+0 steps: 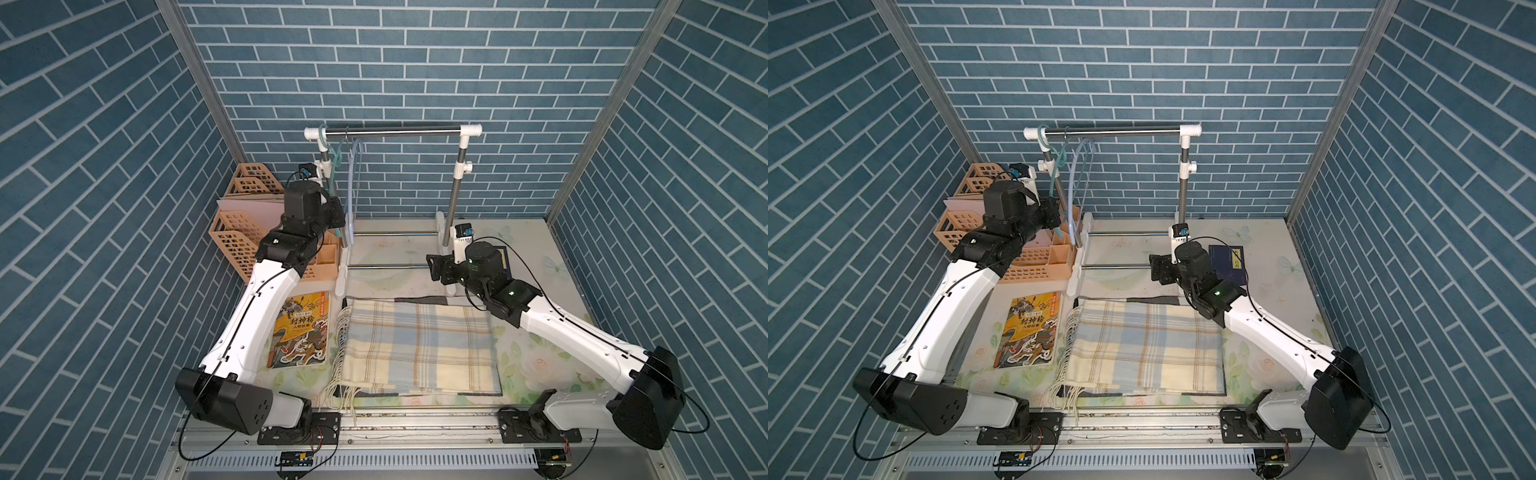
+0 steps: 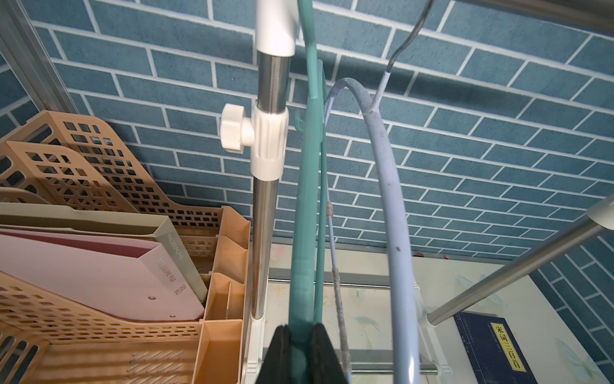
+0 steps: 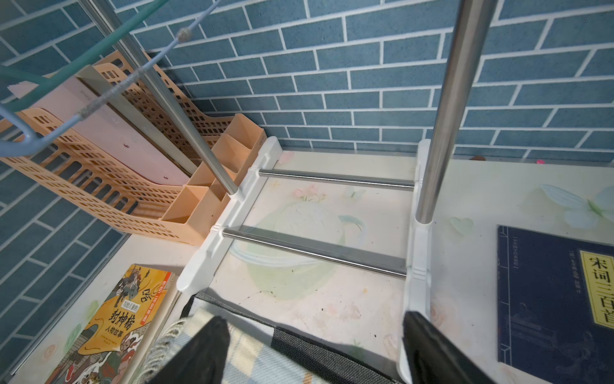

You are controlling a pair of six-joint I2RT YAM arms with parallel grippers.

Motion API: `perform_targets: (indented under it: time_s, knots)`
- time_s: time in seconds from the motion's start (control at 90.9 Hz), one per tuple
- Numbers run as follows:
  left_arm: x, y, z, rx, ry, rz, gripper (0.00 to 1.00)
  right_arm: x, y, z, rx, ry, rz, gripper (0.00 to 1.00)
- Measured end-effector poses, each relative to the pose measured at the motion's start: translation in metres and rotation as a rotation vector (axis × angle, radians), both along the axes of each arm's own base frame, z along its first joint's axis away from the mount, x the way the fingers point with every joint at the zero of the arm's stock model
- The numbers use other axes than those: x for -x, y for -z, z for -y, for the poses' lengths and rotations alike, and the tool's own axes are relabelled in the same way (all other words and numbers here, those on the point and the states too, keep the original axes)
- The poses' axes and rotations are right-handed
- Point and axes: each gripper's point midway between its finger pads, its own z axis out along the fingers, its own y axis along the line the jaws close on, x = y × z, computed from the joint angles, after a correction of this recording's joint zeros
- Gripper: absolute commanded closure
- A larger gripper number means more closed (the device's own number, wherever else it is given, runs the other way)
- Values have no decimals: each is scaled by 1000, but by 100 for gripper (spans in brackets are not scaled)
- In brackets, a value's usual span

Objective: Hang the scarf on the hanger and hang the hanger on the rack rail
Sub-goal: Pick up the hanger from the clothesline.

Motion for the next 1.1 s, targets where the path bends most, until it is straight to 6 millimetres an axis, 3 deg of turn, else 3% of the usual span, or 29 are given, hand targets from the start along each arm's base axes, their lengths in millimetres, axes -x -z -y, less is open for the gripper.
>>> perform_targets:
  time_s: [0.132, 0.341, 0.55, 0.77, 1.1]
  knots:
    - [-5, 0, 2, -4, 3, -6, 71, 0, -2, 3, -5, 4, 4, 14]
    - [-16, 0, 6, -8, 11, -15, 74, 0, -7, 9, -17, 13, 15, 15]
    - [-29, 2, 11, -10, 20, -24, 99, -1, -12, 19, -28, 31, 26, 14]
    - [-21, -9, 13, -15, 32, 0, 100, -2, -20, 27, -41, 43, 40, 14]
    - [3, -49, 15, -10, 58, 87, 100, 2, -23, 32, -49, 46, 48, 14]
